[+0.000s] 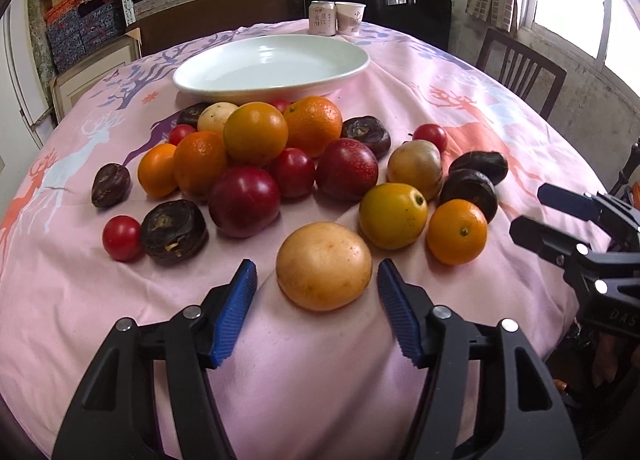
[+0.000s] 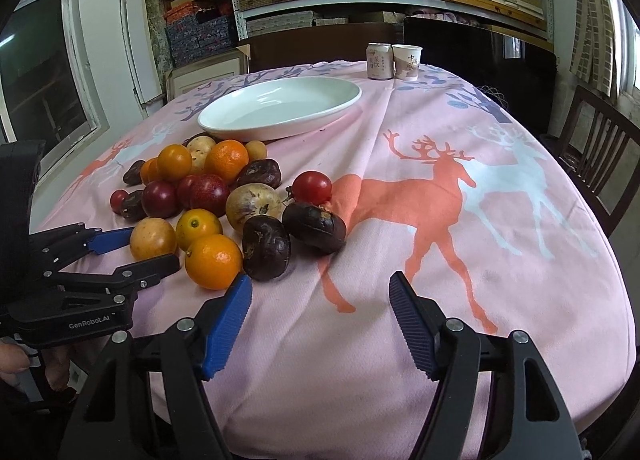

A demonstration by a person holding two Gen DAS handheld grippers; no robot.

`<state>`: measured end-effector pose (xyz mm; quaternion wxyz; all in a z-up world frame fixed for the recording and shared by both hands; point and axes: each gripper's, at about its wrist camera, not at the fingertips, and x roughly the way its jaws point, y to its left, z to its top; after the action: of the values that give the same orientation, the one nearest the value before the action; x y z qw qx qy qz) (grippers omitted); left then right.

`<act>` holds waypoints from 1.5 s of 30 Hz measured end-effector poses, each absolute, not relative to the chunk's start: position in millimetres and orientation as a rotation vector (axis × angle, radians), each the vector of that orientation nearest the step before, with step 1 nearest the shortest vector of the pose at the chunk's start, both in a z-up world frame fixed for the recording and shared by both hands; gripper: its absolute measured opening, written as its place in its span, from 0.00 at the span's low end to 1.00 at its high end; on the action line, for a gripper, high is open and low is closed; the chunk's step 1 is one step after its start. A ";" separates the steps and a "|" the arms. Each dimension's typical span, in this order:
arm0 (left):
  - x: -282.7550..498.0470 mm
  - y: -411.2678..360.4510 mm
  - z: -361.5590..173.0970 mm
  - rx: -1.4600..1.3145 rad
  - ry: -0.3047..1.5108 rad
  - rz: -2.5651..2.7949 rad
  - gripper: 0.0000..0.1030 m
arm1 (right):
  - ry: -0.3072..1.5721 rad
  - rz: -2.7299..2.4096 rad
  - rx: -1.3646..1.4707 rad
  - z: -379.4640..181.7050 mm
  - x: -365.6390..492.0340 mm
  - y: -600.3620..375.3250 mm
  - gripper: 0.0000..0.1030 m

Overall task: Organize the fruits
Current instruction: 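Grasp the large pale grapefruit with the left tool while the right tool grasps an orange, then carry both fruits over the white plate and open both tools to drop them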

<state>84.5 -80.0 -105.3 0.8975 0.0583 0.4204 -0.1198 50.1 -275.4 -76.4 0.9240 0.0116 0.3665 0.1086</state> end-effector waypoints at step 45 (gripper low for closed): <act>46.9 -18.6 -79.0 -0.015 0.754 -0.211 0.41 | 0.754 0.462 0.040 -69.5 57.3 -224.6 0.36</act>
<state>46.9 -18.6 -79.0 0.9243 -0.0075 0.3675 -0.1027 57.3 -224.6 -69.5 0.9037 0.0193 0.3647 0.2235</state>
